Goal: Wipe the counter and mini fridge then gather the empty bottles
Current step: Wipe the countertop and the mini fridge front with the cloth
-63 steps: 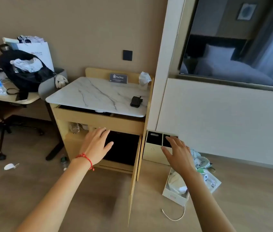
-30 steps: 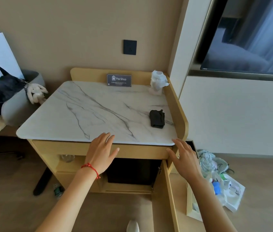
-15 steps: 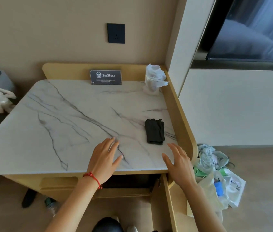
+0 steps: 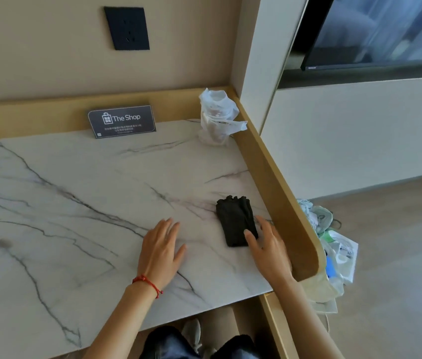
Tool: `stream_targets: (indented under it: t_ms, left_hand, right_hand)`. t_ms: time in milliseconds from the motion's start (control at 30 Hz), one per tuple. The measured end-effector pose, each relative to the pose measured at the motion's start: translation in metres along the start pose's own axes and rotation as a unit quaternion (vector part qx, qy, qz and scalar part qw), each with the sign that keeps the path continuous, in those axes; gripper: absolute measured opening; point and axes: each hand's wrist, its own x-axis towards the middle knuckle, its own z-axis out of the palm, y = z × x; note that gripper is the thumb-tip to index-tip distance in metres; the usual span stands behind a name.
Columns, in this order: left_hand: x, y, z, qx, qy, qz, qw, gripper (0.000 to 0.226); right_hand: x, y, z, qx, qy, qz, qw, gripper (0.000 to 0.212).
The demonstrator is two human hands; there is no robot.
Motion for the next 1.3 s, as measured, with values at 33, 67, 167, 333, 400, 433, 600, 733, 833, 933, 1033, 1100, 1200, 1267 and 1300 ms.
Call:
stream_targets:
  t_ms: [33, 67, 167, 333, 400, 433, 600, 733, 833, 933, 1033, 1100, 1200, 1267, 1300]
  left_hand:
    - [0.003, -0.004, 0.004, 0.0, 0.003, 0.007, 1.0, 0.052]
    - [0.006, -0.007, 0.008, 0.0, 0.003, 0.012, 1.0, 0.051]
    - [0.01, -0.012, 0.018, -0.002, 0.0, 0.013, 1.0, 0.05]
    - [0.01, -0.013, 0.029, 0.003, -0.011, 0.004, 1.0, 0.05]
    - [0.01, -0.013, 0.03, 0.004, -0.01, 0.005, 1.0, 0.051]
    - [0.01, -0.013, 0.031, 0.006, -0.008, 0.006, 1.0, 0.051]
    - [0.01, -0.012, 0.03, 0.008, -0.006, 0.008, 1.0, 0.052]
    - [0.009, -0.01, 0.03, 0.008, -0.011, -0.003, 1.0, 0.051]
    - [0.003, -0.007, 0.03, 0.012, -0.01, -0.018, 1.0, 0.05]
    - [-0.01, -0.003, 0.029, 0.009, 0.001, -0.036, 0.999, 0.049]
    - [-0.024, 0.002, 0.028, 0.01, 0.014, -0.058, 0.998, 0.049]
    - [-0.034, 0.003, 0.027, 0.007, 0.019, -0.07, 0.997, 0.047]
    - [-0.052, 0.003, 0.024, 0.009, 0.022, -0.085, 0.996, 0.05]
    - [-0.063, 0.003, 0.02, 0.009, 0.021, -0.092, 0.996, 0.052]
    - [-0.069, 0.002, 0.018, 0.013, 0.022, -0.096, 0.995, 0.049]
  right_hand:
    - [0.005, -0.003, 0.004, 0.013, 0.002, 0.014, 1.0, 0.05]
    - [0.01, -0.006, 0.008, 0.024, 0.005, 0.024, 0.999, 0.051]
    - [0.02, -0.012, 0.018, 0.04, 0.016, 0.052, 0.998, 0.054]
    - [0.036, -0.014, 0.025, 0.046, 0.029, 0.068, 0.996, 0.056]
    - [0.042, -0.016, 0.026, 0.044, 0.021, 0.072, 0.996, 0.059]
    - [0.045, -0.017, 0.026, 0.045, 0.014, 0.076, 0.996, 0.061]
    - [0.056, -0.023, 0.03, 0.106, 0.002, 0.159, 0.982, 0.073]
    - [0.06, -0.023, 0.031, 0.1, -0.017, 0.188, 0.977, 0.056]
    - [0.059, -0.019, 0.031, 0.098, -0.022, 0.174, 0.98, 0.046]
    - [0.055, -0.016, 0.026, 0.115, -0.021, 0.156, 0.981, 0.043]
    - [0.047, -0.013, 0.02, 0.17, -0.027, 0.143, 0.975, 0.04]
    - [0.041, -0.01, 0.017, 0.195, -0.033, 0.142, 0.97, 0.042]
    - [0.027, -0.006, 0.015, 0.226, -0.045, 0.15, 0.962, 0.045]
    - [0.016, -0.004, 0.015, 0.246, -0.049, 0.157, 0.955, 0.044]
    - [0.009, -0.005, 0.016, 0.252, -0.048, 0.157, 0.954, 0.042]
